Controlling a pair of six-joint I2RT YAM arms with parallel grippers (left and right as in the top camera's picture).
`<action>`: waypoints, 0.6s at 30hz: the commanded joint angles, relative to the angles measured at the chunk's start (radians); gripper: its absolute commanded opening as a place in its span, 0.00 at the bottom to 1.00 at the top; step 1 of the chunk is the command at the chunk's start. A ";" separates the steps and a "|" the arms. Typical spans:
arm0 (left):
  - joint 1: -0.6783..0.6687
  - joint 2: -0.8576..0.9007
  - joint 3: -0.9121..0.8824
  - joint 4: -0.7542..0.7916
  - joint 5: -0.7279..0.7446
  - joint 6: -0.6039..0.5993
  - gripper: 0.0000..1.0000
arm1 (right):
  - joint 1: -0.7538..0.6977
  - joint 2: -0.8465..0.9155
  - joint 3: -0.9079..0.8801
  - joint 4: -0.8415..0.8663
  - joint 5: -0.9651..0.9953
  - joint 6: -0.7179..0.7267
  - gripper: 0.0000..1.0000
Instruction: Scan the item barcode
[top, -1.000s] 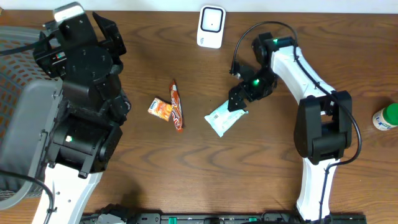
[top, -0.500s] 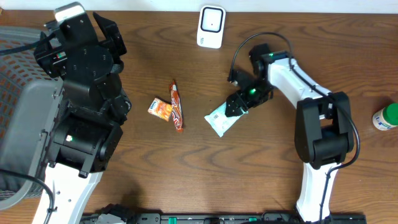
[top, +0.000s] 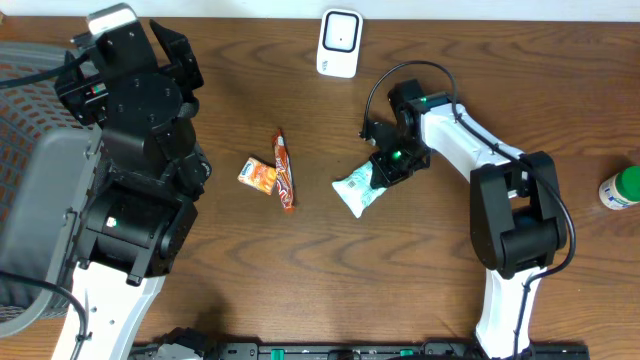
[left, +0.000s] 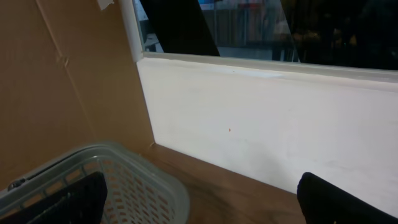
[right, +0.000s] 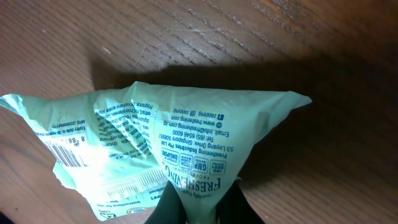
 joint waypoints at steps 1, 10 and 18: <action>0.002 0.000 -0.008 -0.003 -0.003 -0.005 0.98 | -0.008 0.074 0.022 -0.062 0.070 0.022 0.01; 0.002 0.000 -0.008 -0.008 -0.003 -0.005 0.98 | -0.008 0.026 0.311 -0.294 0.007 0.022 0.01; 0.002 0.000 -0.008 -0.013 -0.003 -0.005 0.98 | -0.006 -0.182 0.362 -0.282 0.082 0.046 0.01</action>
